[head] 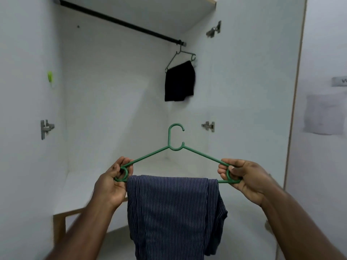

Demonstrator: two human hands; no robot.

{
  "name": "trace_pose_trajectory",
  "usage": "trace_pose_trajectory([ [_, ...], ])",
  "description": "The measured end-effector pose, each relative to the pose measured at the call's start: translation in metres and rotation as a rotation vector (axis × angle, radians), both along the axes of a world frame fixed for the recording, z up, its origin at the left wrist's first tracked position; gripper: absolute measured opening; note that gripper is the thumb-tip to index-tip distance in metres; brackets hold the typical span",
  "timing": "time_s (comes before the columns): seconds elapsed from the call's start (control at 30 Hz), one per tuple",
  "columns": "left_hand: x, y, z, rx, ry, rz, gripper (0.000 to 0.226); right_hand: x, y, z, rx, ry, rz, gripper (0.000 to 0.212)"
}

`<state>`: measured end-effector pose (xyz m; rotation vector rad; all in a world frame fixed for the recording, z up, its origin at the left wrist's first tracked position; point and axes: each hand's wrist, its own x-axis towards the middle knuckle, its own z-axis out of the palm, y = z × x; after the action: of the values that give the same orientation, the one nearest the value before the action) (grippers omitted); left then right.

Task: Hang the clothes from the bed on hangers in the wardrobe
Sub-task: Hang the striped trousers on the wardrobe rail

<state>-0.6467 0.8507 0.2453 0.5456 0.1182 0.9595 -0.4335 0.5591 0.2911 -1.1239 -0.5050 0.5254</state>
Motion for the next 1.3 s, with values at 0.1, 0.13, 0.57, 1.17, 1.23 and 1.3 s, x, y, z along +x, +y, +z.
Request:
trace_pose_trajectory([
  [0.1,0.023,0.019,0.018,0.006,-0.032,0.028,0.028,0.027,0.025,0.022,0.009,-0.034,0.035,0.028],
  [0.13,0.031,0.025,0.023,0.012,-0.038,0.038,0.028,0.036,0.033,0.029,0.009,-0.047,0.043,0.028],
  [0.57,0.118,0.119,0.065,0.086,-0.071,0.068,0.027,0.127,0.135,0.072,0.088,-0.121,0.031,0.027],
  [1.17,0.172,0.259,0.095,0.395,0.081,0.082,0.023,0.227,0.307,0.052,0.124,-0.049,0.029,0.026],
  [1.23,0.174,0.268,0.094,0.384,0.080,0.123,0.024,0.232,0.325,0.049,0.130,-0.054,0.051,0.026],
  [1.3,0.172,0.280,0.094,0.374,0.080,0.172,0.024,0.236,0.343,0.045,0.122,-0.072,0.093,0.026],
])
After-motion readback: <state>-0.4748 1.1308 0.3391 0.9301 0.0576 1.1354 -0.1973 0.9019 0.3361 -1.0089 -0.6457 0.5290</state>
